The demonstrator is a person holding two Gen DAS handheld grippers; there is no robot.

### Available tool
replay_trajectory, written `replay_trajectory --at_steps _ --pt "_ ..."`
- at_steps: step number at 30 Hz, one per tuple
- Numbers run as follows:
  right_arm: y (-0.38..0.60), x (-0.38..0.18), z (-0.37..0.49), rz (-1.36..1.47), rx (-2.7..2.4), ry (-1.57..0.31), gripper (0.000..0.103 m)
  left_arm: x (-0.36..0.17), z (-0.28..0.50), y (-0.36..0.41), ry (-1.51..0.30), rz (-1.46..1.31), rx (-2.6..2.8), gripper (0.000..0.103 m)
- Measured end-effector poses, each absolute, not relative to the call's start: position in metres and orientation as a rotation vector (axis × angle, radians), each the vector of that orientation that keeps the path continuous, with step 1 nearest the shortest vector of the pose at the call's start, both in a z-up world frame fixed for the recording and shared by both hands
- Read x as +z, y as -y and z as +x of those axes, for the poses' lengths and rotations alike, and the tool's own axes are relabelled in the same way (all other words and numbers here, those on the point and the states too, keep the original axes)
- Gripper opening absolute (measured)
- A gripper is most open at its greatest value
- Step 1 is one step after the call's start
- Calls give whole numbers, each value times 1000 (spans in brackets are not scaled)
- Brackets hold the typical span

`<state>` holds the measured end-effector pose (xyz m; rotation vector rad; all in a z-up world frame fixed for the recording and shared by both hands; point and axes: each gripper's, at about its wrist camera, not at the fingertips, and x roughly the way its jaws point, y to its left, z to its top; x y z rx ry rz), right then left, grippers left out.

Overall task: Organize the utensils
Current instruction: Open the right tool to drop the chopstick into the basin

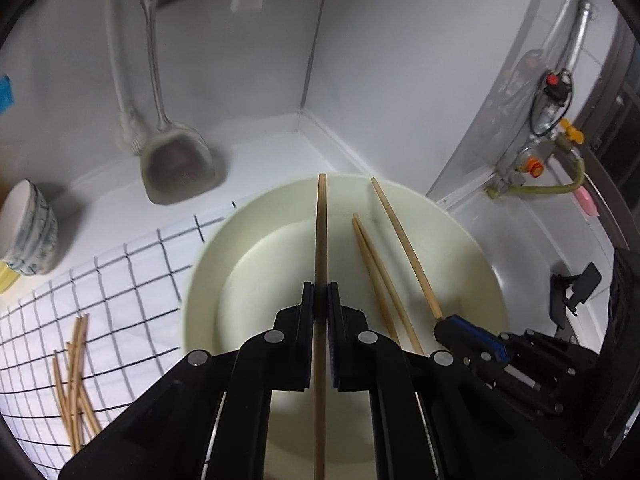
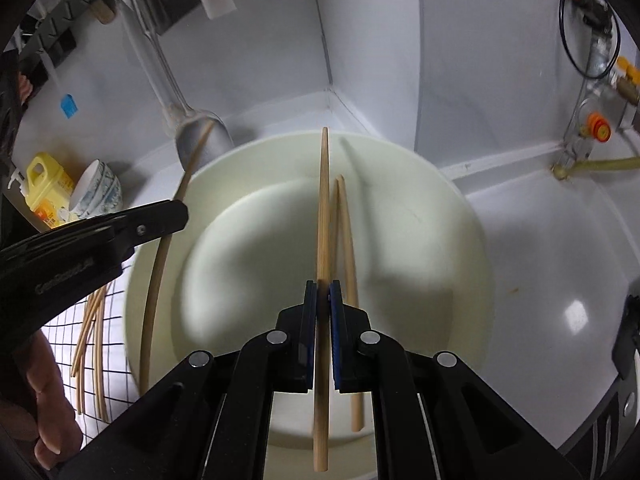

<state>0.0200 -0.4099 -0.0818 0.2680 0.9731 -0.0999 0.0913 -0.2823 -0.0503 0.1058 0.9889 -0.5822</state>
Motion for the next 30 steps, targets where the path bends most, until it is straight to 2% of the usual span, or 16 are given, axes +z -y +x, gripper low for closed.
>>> replay_trajectory --at_steps 16,18,19,20,21,24,25,27,30 --pt "426 -105 37 280 -89 -1021 6 -88 116 305 -1052 146 -489 9" --pt "425 -105 38 264 -89 -1022 7 -88 117 302 -1055 144 -474 25" --pt "425 -104 38 261 -92 -1014 8 -87 117 301 -1051 144 -464 47" --pt "426 -102 37 262 -95 -1007 12 -85 117 298 -1041 142 -451 65" --pt "426 -101 37 258 -98 -1001 13 -80 116 293 -1017 127 -436 68" --pt "428 -97 34 247 -104 -988 15 -71 117 284 -1000 111 -416 69" --pt "428 -97 34 249 -106 -987 17 -69 118 283 -998 114 -407 70" --pt "429 -95 31 257 -109 -981 27 -64 118 276 -985 117 -382 76" --pt "428 -93 27 268 -112 -974 30 -56 116 263 -968 106 -359 84"
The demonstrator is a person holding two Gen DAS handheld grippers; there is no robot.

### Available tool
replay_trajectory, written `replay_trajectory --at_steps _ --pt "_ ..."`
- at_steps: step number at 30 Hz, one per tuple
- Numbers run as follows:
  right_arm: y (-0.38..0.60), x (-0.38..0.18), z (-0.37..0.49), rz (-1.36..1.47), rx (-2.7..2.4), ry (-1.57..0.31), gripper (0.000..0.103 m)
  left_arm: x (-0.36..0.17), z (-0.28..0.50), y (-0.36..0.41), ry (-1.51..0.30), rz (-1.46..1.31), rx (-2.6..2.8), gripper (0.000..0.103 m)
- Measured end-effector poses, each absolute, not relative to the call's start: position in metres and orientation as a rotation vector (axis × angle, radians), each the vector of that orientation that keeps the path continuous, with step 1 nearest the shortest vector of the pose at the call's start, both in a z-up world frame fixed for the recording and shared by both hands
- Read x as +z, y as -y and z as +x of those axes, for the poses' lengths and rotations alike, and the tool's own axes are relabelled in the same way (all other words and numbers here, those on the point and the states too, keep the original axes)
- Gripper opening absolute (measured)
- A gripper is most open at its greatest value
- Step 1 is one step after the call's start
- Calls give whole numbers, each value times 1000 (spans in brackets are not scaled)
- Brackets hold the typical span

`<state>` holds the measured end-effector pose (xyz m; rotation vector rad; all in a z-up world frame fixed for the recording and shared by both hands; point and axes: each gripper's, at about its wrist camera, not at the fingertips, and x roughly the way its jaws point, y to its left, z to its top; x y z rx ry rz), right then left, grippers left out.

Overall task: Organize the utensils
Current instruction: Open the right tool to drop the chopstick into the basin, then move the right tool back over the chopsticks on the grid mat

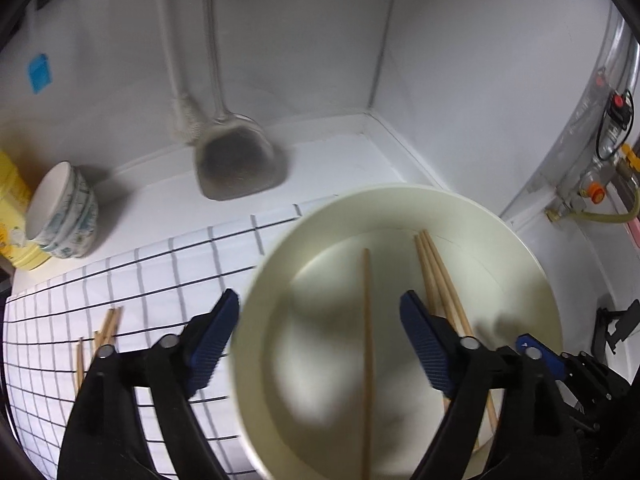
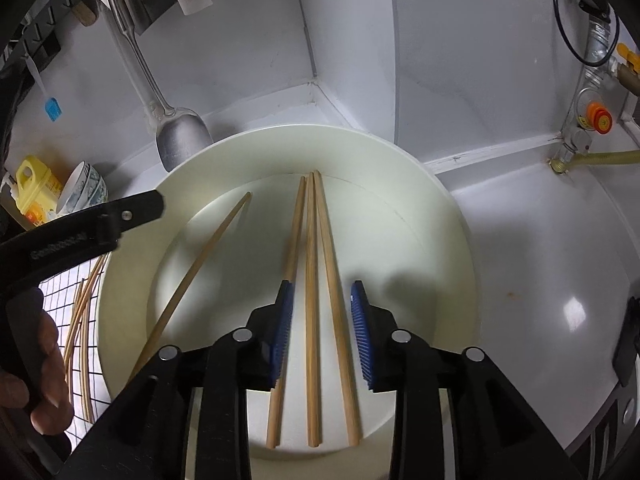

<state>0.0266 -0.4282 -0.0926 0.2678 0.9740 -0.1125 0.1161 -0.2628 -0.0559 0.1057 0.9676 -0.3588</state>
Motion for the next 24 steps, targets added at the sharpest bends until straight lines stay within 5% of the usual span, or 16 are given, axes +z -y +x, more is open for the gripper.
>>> replay_trajectory --at_steps 24 --pt "338 -46 -23 271 -122 -928 50 -7 67 144 -873 122 -330 92"
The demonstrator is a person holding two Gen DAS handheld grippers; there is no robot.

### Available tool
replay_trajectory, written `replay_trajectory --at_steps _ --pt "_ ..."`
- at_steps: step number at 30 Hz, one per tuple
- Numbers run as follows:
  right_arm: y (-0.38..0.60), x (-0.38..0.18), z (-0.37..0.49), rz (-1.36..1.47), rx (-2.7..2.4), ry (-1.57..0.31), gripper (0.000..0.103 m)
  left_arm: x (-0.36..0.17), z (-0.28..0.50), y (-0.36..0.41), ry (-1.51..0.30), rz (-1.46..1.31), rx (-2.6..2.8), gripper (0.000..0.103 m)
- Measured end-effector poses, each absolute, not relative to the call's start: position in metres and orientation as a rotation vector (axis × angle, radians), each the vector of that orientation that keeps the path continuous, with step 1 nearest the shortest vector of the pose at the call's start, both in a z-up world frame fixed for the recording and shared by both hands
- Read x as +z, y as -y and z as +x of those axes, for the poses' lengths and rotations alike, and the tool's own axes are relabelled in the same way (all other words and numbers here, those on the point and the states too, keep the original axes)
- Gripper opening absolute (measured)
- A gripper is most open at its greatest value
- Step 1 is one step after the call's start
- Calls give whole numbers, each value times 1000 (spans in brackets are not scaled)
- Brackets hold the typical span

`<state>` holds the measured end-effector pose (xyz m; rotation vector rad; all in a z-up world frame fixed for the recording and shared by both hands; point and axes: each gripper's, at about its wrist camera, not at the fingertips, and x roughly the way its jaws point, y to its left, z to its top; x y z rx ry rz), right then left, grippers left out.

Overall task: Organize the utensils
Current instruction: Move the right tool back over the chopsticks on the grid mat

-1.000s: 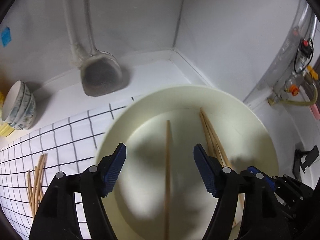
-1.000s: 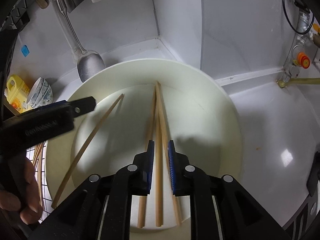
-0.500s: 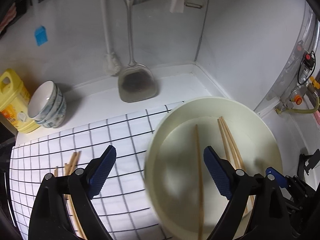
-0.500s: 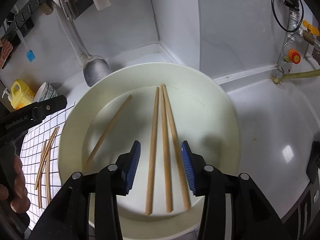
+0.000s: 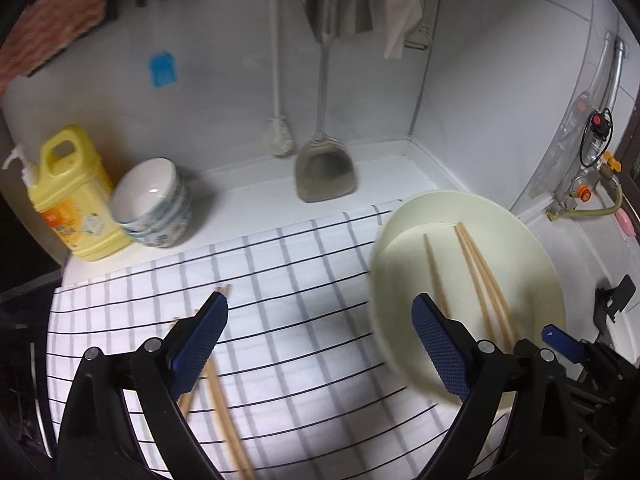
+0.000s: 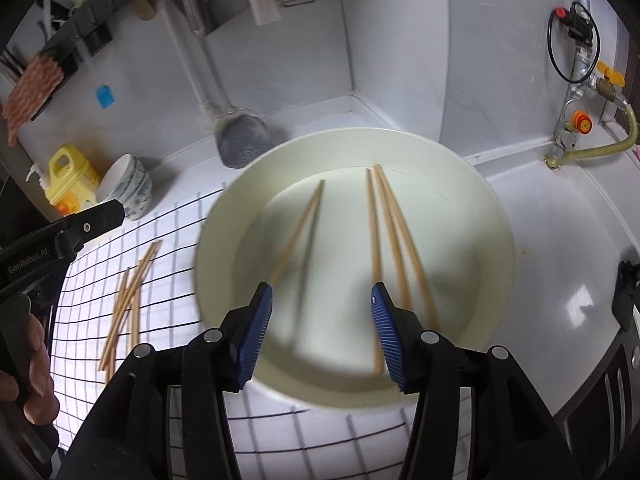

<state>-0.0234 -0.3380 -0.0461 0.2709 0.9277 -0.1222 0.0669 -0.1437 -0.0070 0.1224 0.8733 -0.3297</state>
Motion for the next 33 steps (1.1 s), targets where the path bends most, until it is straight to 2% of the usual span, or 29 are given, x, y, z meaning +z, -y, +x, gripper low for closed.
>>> replay_trajectory --at_steps 15,24,33 --pt "232 -27 -54 231 -77 -903 57 -12 29 5 -851 135 -248 96" --pt "168 -48 -66 224 -39 -925 57 -54 10 -85 -930 131 -182 96" --pt "129 -73 -64 213 -9 -941 57 -86 8 -114 -970 120 -178 96"
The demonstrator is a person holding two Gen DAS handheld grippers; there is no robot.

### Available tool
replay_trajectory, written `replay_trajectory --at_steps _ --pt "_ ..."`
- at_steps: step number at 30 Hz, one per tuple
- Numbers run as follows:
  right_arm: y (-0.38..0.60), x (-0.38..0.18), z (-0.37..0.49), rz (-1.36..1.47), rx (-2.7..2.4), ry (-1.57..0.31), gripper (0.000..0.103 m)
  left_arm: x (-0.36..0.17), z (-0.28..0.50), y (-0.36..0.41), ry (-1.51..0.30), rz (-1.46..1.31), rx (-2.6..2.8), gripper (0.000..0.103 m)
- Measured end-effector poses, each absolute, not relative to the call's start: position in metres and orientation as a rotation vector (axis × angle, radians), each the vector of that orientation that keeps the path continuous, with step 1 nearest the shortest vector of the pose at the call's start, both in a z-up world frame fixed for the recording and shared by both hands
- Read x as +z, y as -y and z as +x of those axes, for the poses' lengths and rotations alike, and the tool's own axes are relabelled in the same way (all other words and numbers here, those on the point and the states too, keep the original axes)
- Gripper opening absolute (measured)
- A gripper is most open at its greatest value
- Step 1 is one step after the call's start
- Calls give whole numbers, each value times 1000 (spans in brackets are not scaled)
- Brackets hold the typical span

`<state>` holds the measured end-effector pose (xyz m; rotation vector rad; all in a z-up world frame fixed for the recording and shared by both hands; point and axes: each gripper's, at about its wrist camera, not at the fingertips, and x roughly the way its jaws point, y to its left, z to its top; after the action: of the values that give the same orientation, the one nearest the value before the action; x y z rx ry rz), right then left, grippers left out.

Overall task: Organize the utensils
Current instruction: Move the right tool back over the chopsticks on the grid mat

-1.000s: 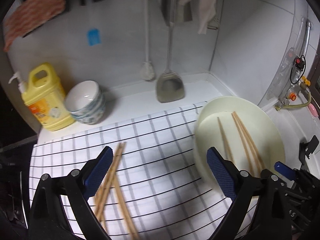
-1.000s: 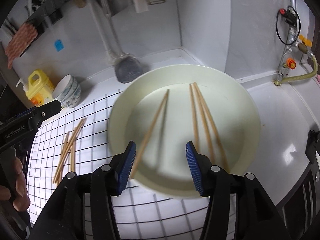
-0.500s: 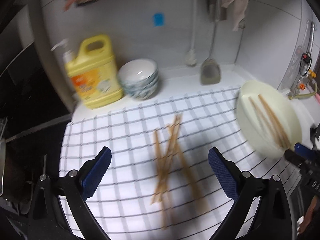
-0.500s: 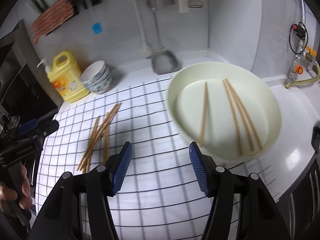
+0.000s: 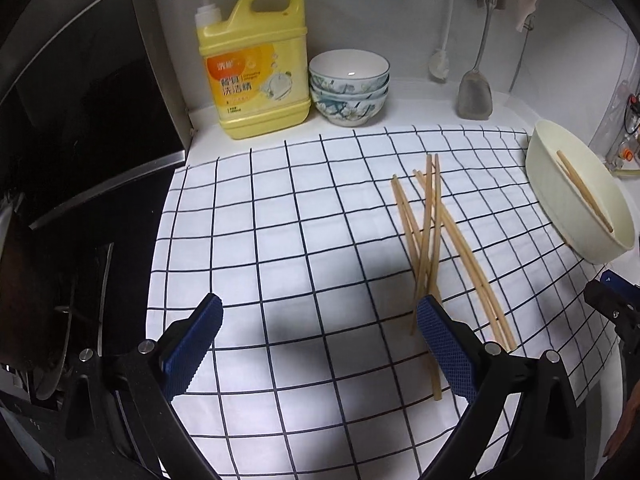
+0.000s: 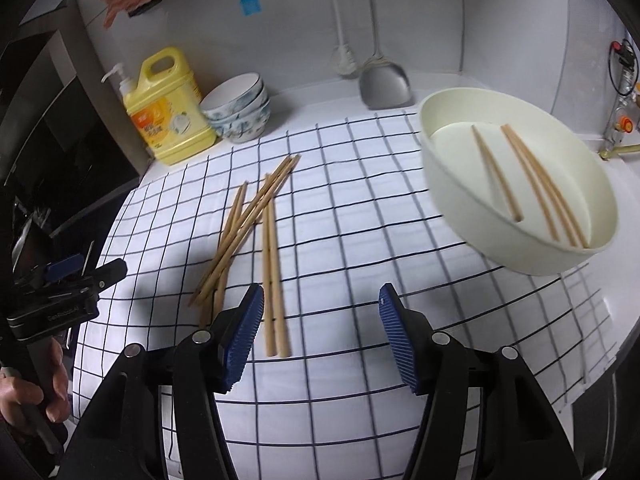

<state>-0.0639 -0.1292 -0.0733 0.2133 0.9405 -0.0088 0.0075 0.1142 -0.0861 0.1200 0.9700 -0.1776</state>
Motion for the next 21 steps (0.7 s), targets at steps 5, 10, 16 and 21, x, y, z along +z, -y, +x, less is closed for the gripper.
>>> replay_trajectory --at_steps 5,10,16,21 --pt "121 -87 -56 197 13 -964 58 -102 13 -115 -1002 93 -171 96" --pt "122 -103 -48 178 30 -988 58 -115 17 -111 -1019 94 -148 96" --pt "122 -120 -35 172 55 -981 58 -126 24 -98 -992 120 -173 96" --pt "116 -131 -22 150 63 -960 58 -134 32 -90 -979 130 -191 96"
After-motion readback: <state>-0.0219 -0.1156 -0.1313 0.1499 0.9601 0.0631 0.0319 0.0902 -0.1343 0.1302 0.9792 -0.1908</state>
